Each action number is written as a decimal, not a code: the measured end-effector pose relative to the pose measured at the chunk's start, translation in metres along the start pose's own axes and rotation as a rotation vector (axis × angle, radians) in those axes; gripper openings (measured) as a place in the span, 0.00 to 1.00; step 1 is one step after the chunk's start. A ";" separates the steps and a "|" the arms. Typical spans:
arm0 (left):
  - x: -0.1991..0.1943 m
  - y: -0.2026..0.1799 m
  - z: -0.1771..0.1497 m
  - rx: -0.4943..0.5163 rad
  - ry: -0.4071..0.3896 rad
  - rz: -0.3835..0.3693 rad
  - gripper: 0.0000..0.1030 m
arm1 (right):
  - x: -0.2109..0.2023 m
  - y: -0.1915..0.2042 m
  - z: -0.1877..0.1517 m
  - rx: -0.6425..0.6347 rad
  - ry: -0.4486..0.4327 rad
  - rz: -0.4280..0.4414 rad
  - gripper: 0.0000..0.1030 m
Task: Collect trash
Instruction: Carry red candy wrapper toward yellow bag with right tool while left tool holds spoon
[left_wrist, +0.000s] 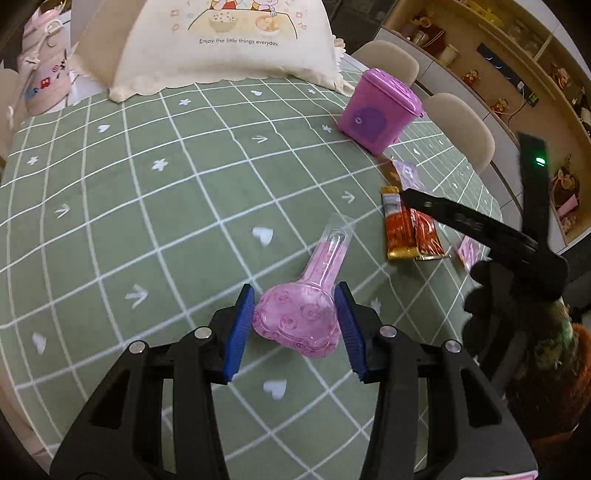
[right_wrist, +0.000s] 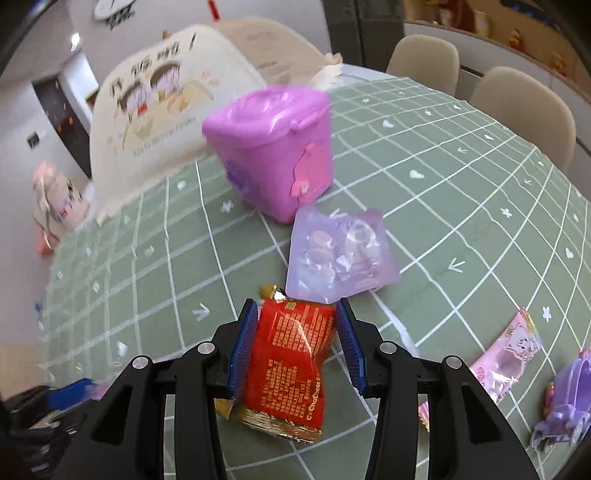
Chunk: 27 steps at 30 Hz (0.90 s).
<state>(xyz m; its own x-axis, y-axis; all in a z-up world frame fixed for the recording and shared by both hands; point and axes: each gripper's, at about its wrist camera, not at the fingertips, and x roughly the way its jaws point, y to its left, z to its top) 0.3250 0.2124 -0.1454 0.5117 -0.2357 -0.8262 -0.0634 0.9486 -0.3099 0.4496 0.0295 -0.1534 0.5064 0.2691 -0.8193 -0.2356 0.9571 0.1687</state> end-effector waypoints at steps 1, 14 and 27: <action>-0.002 -0.001 0.000 0.002 -0.005 0.005 0.41 | -0.001 0.000 -0.001 -0.003 -0.004 -0.002 0.41; -0.012 0.002 -0.016 -0.032 -0.008 0.018 0.41 | -0.031 -0.014 -0.038 -0.046 0.034 0.034 0.34; -0.016 -0.064 0.001 0.097 -0.060 -0.062 0.41 | -0.139 -0.078 -0.069 0.048 -0.071 -0.018 0.33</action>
<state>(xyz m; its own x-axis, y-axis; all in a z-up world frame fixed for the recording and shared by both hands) 0.3216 0.1559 -0.1115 0.5624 -0.2847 -0.7763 0.0516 0.9491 -0.3106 0.3408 -0.0902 -0.0909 0.5684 0.2571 -0.7816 -0.1870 0.9654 0.1816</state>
